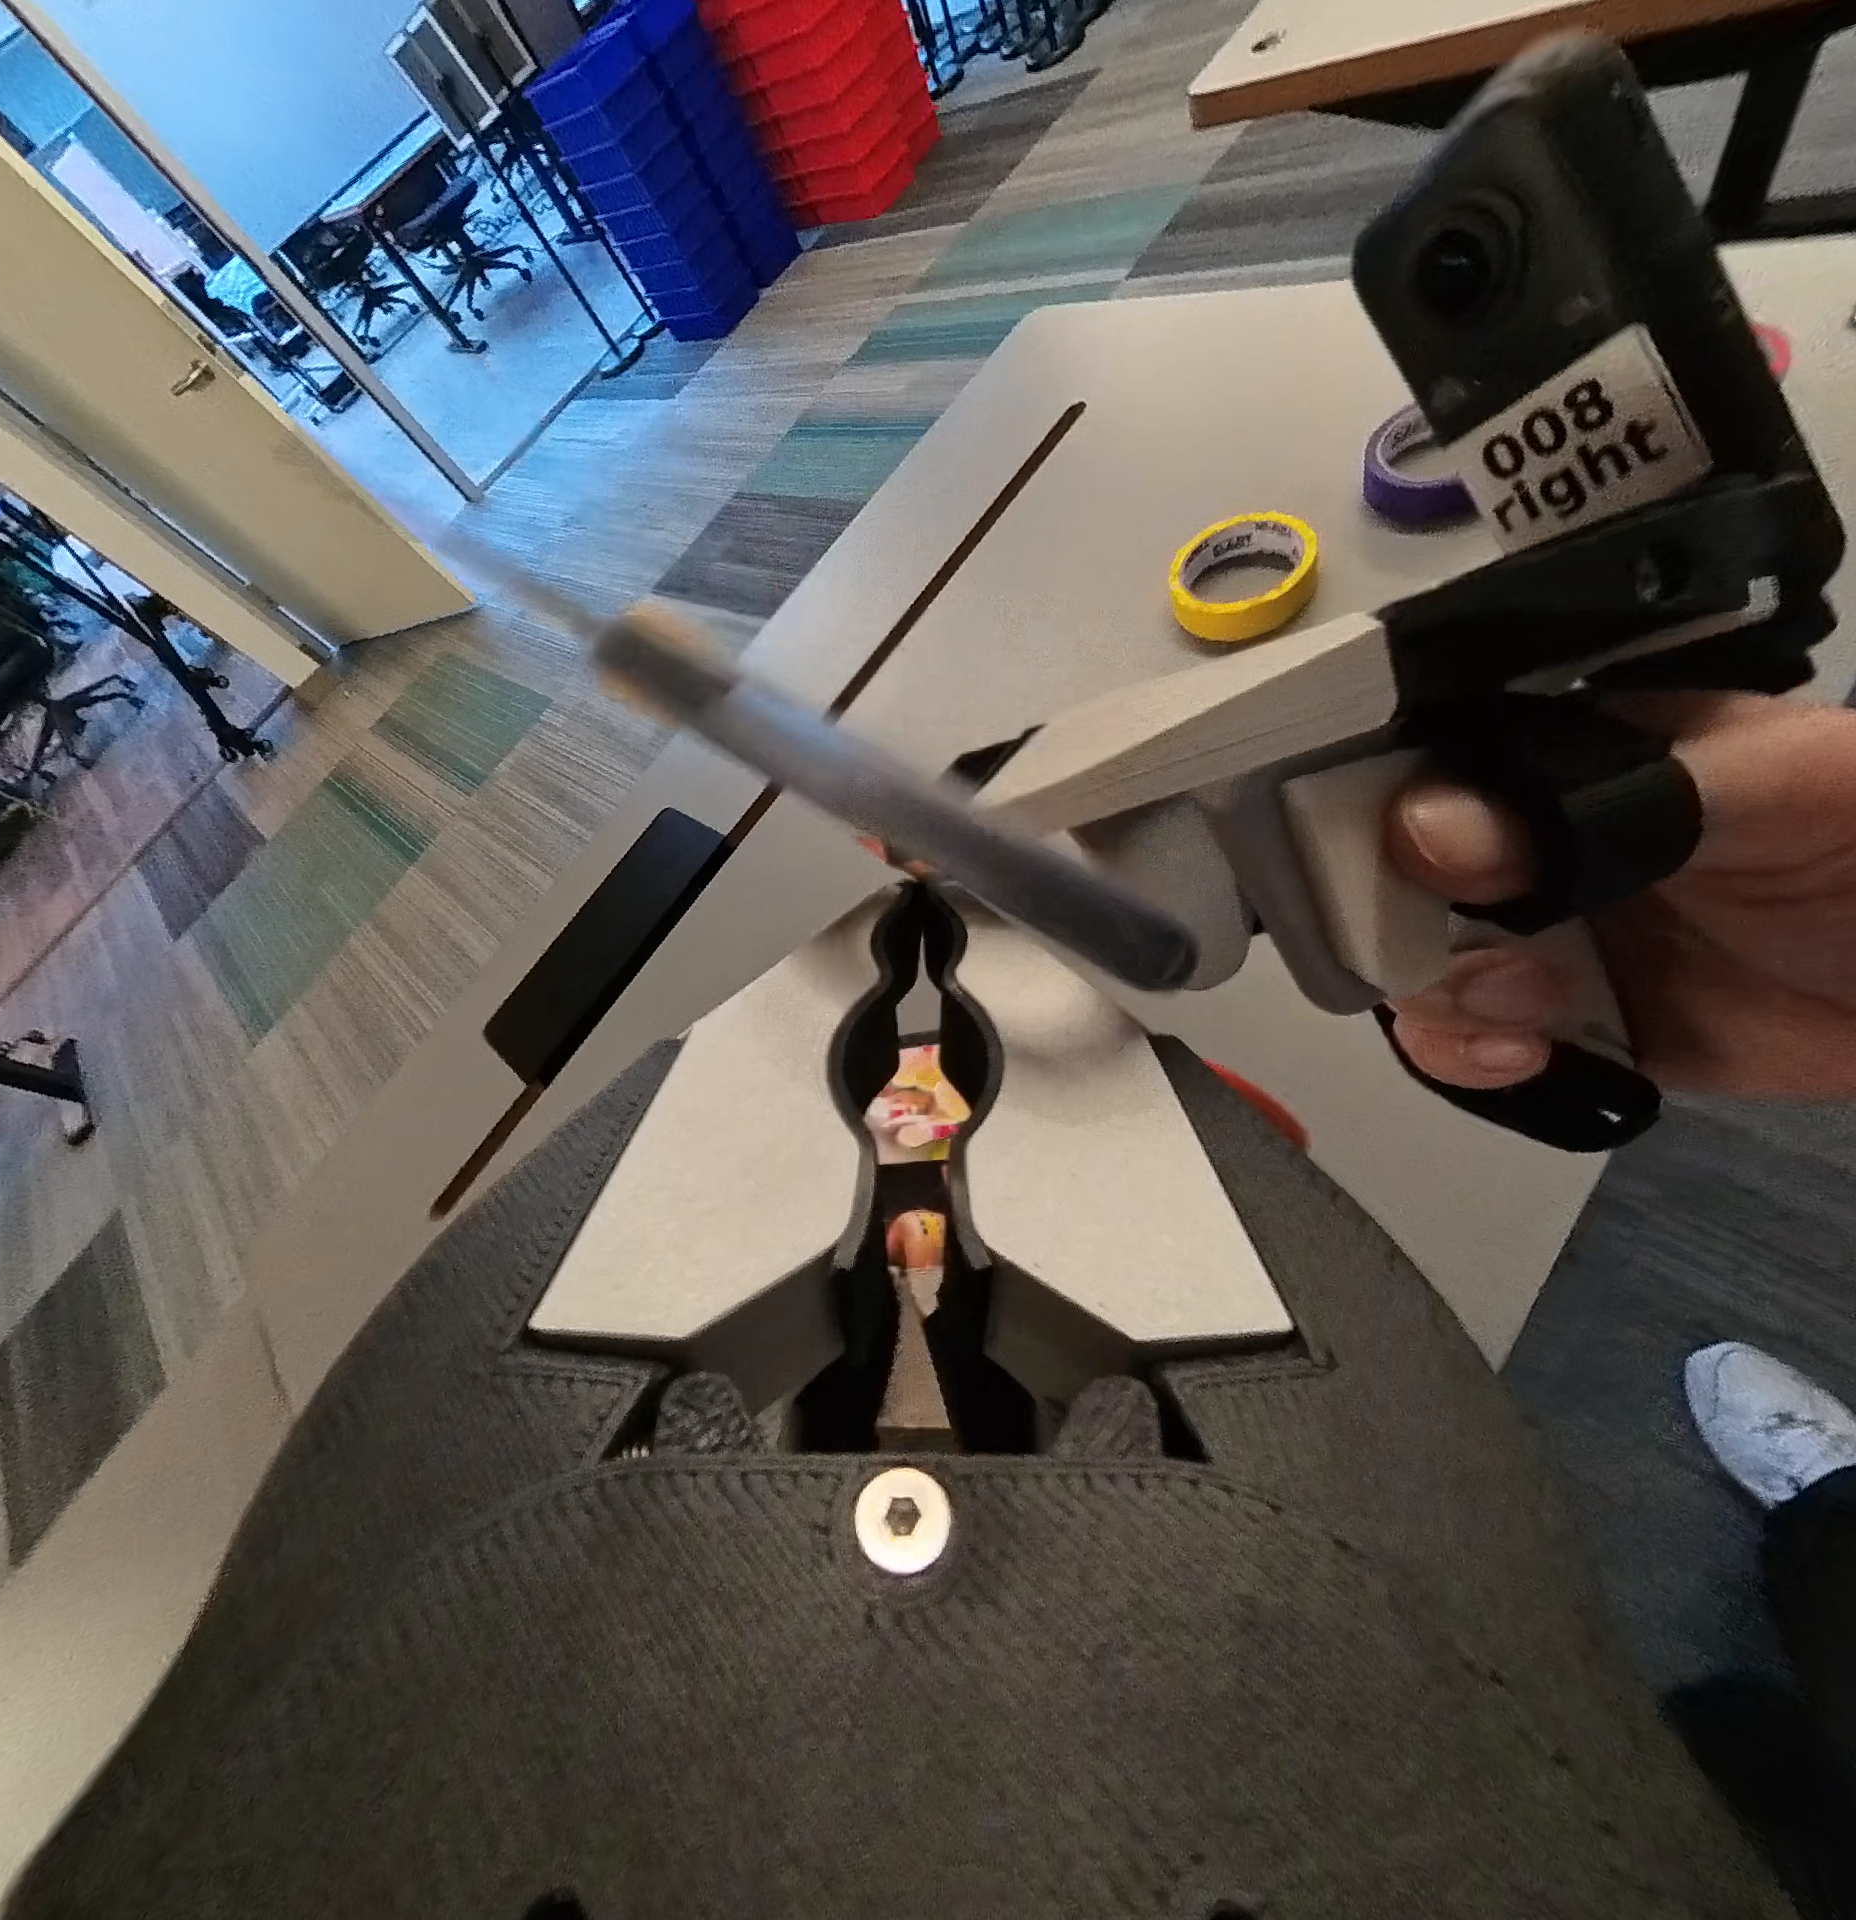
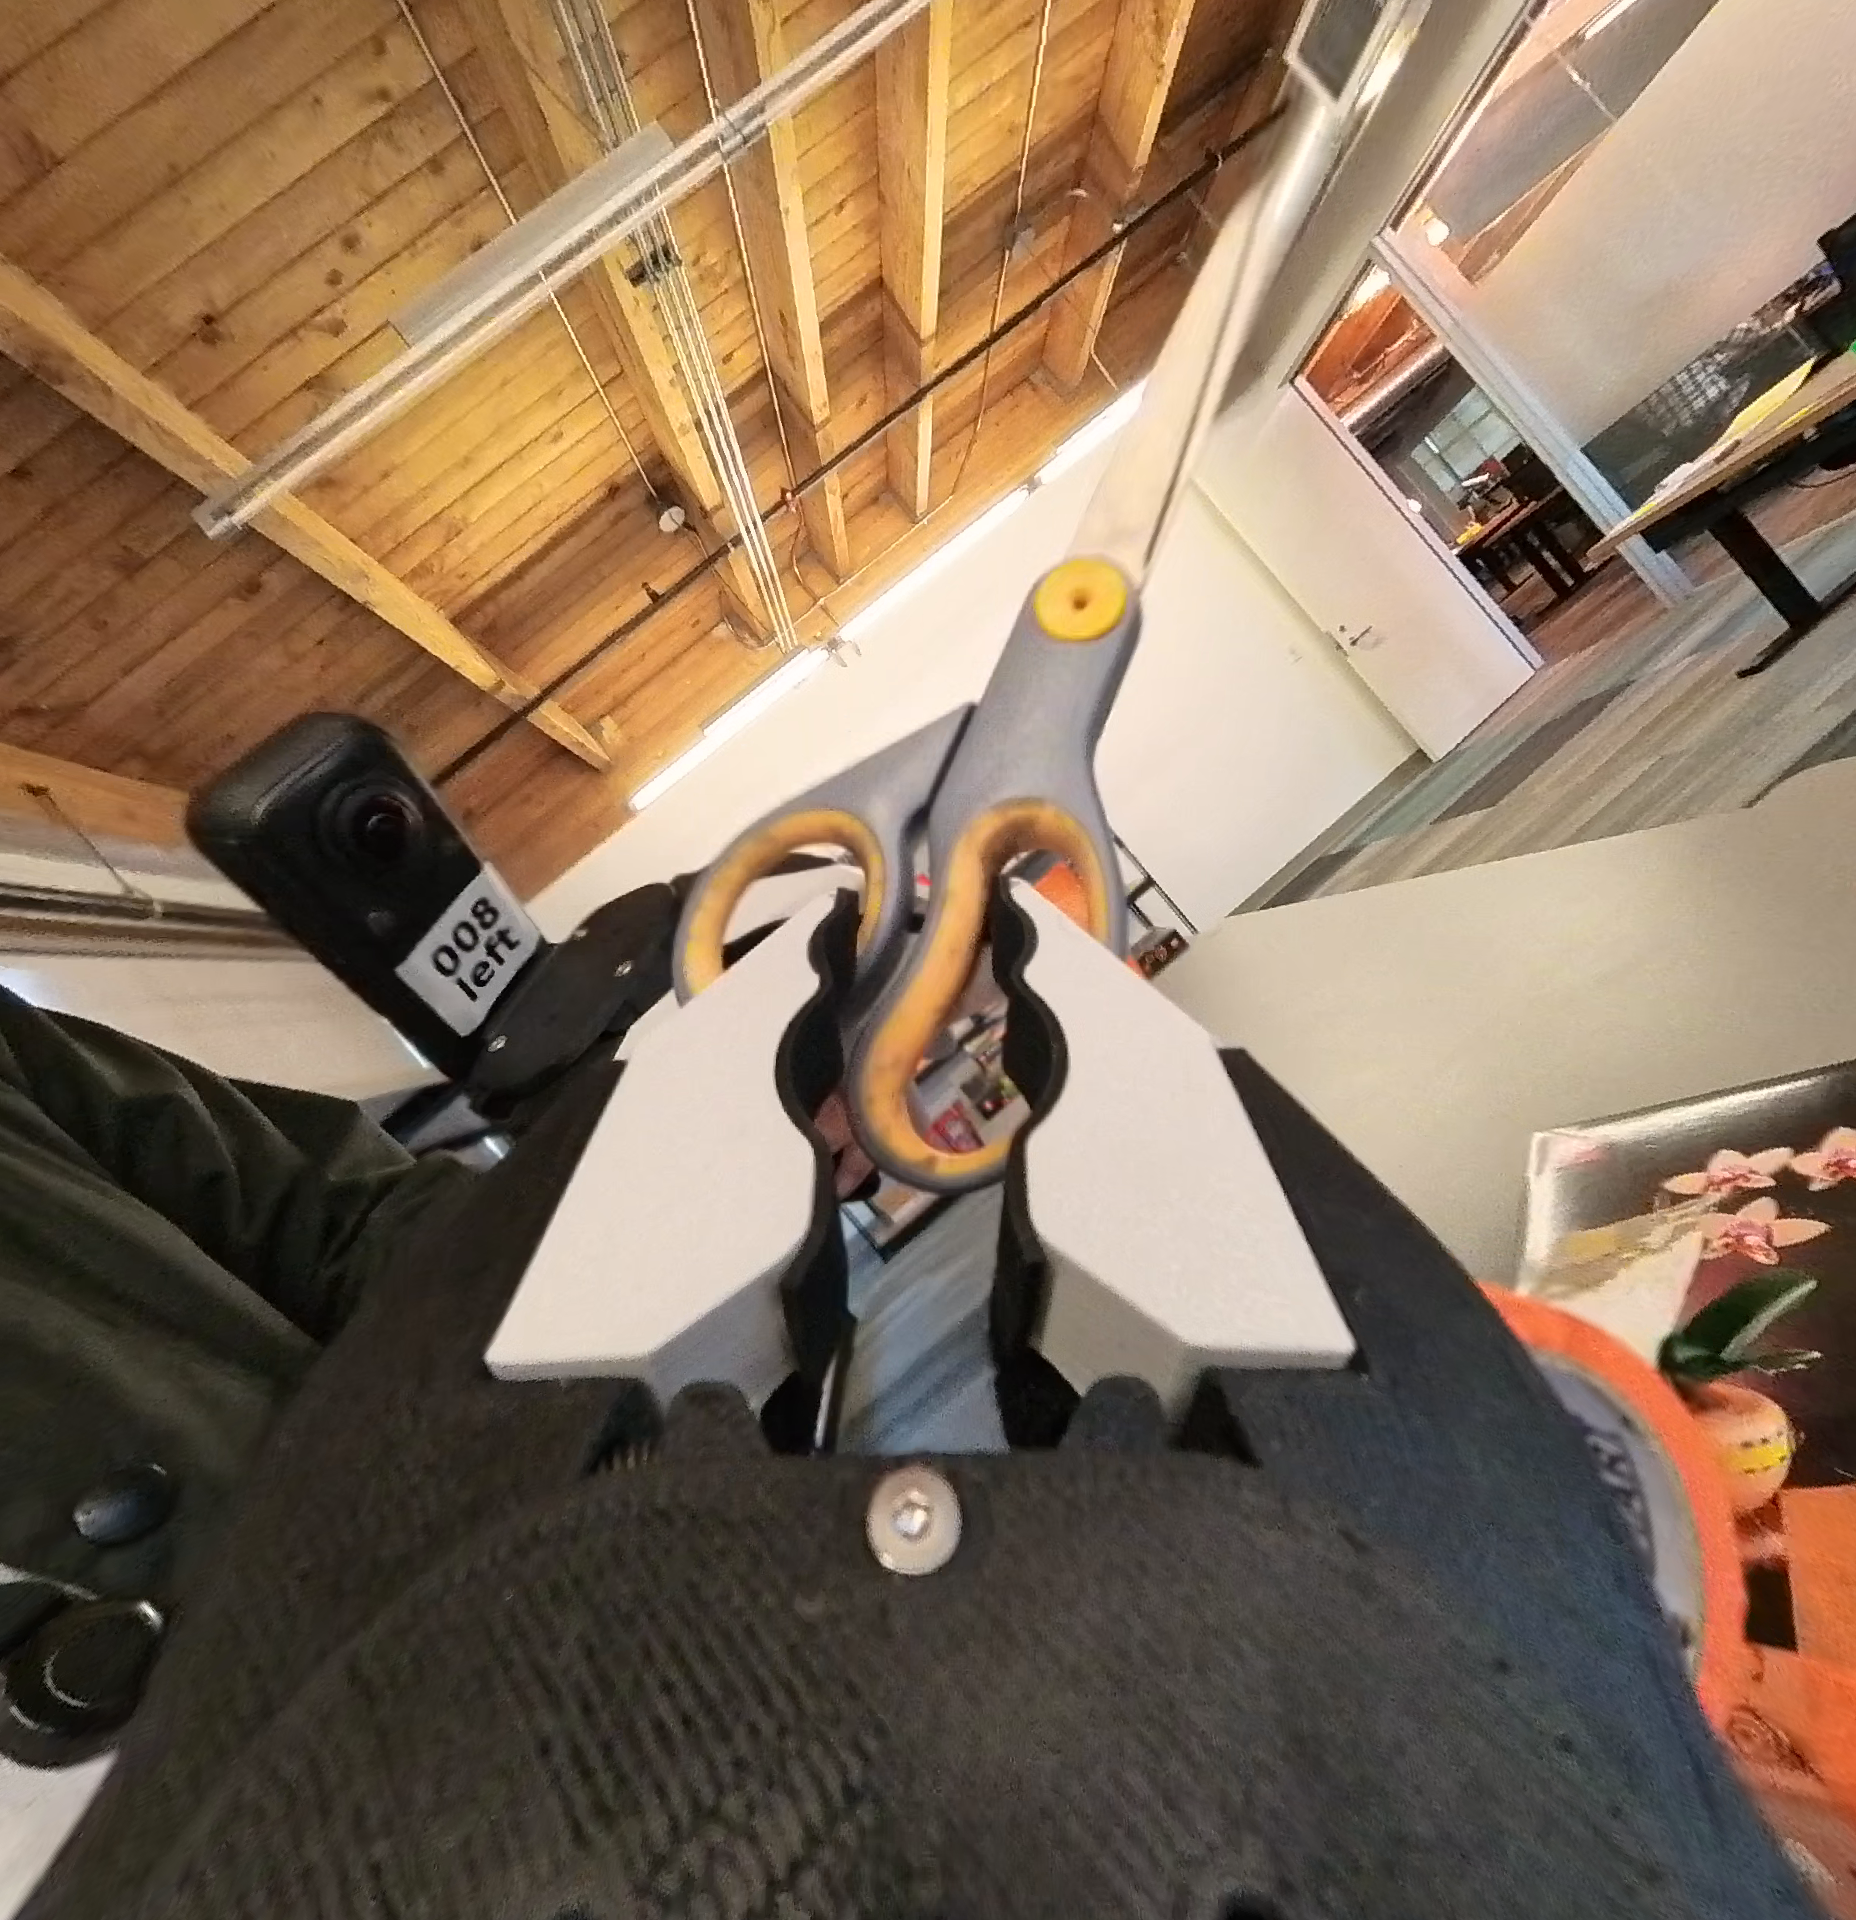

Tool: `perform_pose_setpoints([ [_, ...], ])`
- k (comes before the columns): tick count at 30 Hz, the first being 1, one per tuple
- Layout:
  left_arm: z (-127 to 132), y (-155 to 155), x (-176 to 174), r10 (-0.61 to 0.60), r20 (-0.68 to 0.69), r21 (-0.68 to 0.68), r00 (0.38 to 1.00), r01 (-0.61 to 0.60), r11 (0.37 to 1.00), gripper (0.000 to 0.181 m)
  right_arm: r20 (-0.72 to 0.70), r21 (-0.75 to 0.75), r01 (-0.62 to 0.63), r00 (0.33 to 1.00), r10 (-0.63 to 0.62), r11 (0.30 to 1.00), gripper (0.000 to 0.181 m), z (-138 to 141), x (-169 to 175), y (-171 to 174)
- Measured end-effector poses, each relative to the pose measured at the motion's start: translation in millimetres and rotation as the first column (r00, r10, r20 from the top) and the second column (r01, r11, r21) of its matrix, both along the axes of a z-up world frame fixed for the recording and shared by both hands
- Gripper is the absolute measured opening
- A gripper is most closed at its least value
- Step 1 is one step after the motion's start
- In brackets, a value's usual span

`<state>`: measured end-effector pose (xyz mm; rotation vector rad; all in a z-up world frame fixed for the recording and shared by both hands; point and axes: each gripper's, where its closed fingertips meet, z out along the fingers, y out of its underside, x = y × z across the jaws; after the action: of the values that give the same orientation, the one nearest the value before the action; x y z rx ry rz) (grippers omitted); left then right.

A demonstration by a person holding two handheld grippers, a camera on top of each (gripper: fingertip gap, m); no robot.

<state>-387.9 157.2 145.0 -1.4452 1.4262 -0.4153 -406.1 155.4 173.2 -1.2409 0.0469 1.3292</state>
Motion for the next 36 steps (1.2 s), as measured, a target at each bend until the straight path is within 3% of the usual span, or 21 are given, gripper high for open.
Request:
perform_pose_setpoints([
  [6, -14, 2, -8, 0.008, -0.085, 0.064, 0.996, -0.003, 0.998, 0.000, 0.199, -0.070, -0.036, 0.979, 0.049, 0.997, 0.025, -14, -10, 1],
  [13, -29, 6, -18, 0.034, -0.170, 0.142, 0.985, -0.010, 0.990, 0.000, 0.541, -0.229, -0.019, 0.829, 0.144, 0.973, 0.027, -33, -22, 3],
  [19, -22, 10, -19, 0.059, -0.186, 0.249, 0.981, -0.011, 0.969, 0.000, 0.644, -0.315, 0.040, 0.743, 0.183, 0.948, 0.031, -32, -26, 7],
  [24, -19, 13, -22, 0.078, -0.185, 0.282, 0.980, -0.023, 0.959, 0.000, 0.677, -0.315, 0.068, 0.715, 0.174, 0.947, 0.031, -30, -29, 10],
  [29, -25, 7, -24, 0.062, -0.257, 0.328, 0.964, 0.027, 0.944, 0.000, 0.611, -0.353, -0.017, 0.753, 0.245, 0.936, 0.032, -38, -31, 4],
  [31, -32, 4, -24, 0.044, -0.297, 0.333, 0.954, 0.061, 0.941, 0.000, 0.534, -0.384, -0.067, 0.798, 0.281, 0.921, 0.027, -45, -28, 1],
  [34, -38, -1, -25, 0.010, -0.338, 0.315, 0.941, 0.104, 0.943, 0.000, 0.197, -0.381, -0.236, 0.924, 0.328, 0.894, 0.026, -46, -25, -3],
  [36, -37, -4, -27, -0.004, -0.341, 0.315, 0.940, 0.118, 0.942, 0.000, -0.141, -0.325, -0.379, 0.925, 0.352, 0.866, 0.025, -42, -17, -7],
])
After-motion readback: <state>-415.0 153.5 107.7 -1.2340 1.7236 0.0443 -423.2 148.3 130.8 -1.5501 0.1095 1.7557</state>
